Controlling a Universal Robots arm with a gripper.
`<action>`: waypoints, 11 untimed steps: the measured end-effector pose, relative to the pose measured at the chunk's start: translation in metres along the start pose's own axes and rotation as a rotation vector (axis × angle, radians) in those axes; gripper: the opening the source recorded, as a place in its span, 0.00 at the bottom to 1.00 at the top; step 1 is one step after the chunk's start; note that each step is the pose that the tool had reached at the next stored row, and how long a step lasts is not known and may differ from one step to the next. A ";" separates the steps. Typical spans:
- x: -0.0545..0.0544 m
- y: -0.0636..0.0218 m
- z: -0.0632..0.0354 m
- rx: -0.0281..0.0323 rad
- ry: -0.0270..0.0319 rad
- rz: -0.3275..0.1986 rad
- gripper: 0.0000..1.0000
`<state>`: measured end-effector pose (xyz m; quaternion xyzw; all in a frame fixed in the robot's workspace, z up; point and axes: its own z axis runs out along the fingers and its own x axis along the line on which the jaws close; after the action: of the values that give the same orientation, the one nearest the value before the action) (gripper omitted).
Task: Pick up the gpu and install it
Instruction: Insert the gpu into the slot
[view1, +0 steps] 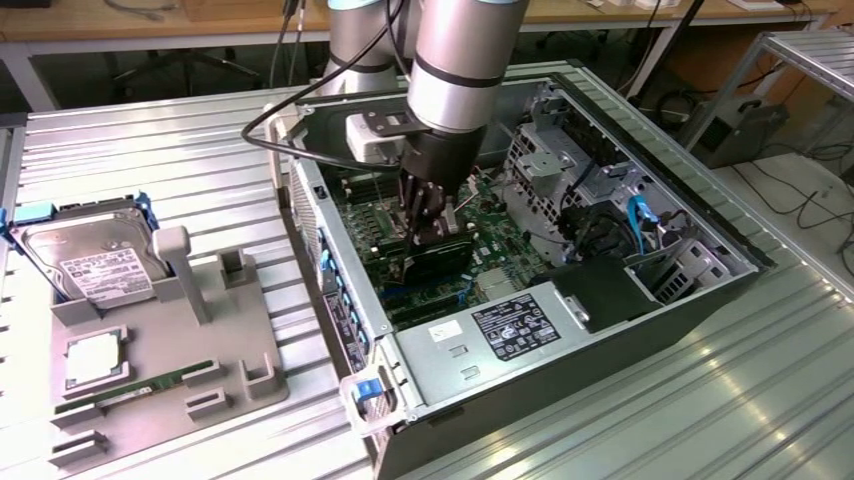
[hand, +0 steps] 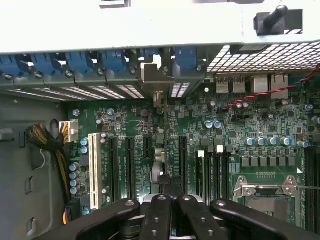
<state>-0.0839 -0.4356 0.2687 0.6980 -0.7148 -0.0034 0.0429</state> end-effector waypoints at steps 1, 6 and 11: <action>0.000 0.0000 0.0002 0.0002 -0.0006 0.000 0.11; 0.002 0.0000 0.0004 0.0003 -0.0008 0.000 0.11; 0.002 -0.0001 0.0005 0.0003 -0.0007 0.000 0.11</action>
<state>-0.0839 -0.4379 0.2684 0.6981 -0.7147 -0.0035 0.0425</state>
